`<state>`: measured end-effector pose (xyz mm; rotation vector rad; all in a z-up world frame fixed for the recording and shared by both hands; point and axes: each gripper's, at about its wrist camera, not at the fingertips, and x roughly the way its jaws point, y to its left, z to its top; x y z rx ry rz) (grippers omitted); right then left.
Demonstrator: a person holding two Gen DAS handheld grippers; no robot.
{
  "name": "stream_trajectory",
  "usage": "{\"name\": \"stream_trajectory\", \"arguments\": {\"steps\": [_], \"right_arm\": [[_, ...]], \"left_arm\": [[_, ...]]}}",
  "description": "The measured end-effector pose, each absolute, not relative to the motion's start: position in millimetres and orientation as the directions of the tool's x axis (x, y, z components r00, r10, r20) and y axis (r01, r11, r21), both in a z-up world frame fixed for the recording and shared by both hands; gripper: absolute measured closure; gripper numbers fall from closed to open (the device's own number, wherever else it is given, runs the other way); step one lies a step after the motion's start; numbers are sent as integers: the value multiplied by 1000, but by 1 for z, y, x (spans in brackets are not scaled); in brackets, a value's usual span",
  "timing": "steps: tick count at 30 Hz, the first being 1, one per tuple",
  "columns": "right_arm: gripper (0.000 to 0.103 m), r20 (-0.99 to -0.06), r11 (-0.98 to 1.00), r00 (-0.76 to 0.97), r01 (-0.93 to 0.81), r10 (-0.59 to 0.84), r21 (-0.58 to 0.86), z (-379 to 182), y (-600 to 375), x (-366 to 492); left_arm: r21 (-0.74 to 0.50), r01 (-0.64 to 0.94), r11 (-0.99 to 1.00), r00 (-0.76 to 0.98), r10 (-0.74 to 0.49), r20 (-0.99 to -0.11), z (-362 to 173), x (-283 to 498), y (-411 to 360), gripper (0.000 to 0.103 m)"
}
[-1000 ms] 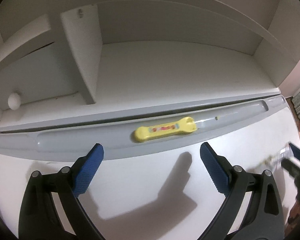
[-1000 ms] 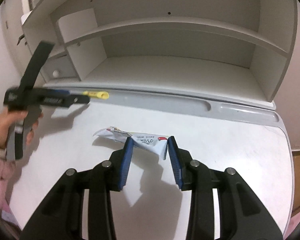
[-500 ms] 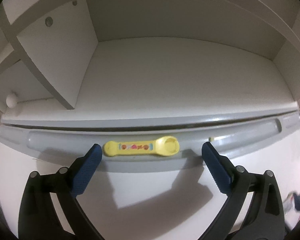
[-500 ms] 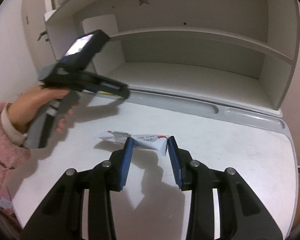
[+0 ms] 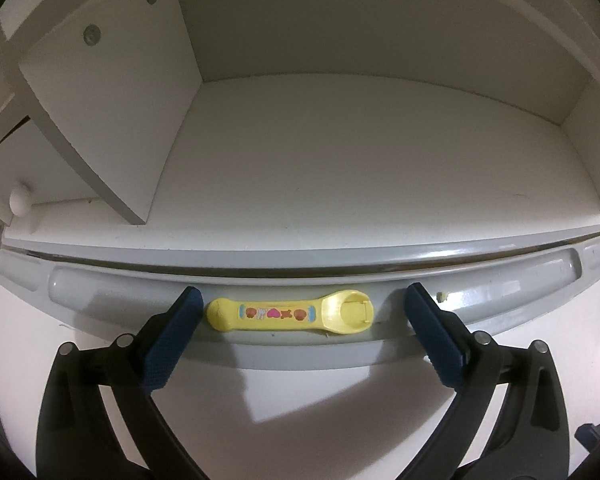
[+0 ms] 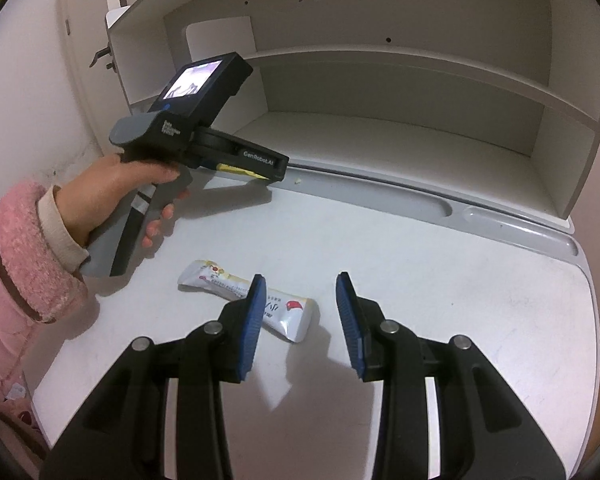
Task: Collect trash
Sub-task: 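Grasp the yellow item with the left tool while the right tool grasps the white tube wrapper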
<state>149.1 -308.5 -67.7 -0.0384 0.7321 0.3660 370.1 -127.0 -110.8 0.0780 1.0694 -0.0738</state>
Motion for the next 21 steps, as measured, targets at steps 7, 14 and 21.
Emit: {"name": "stream_trajectory", "arguments": {"steps": [7,14,21], "right_arm": [[43,-651,935,688,-339,320,101,-67,-311,150],[43,-649,938,689,-323,324,126,-66,-315,153],[36,-646,936,685,-319,336,149,-67,-317,156]], "left_arm": [[3,118,993,517,-59,-854,-100,377,-123,28],[-66,129,989,536,-126,-835,-82,387,-112,28],[-108,170,979,542,-185,-820,-52,385,-94,28]]}}
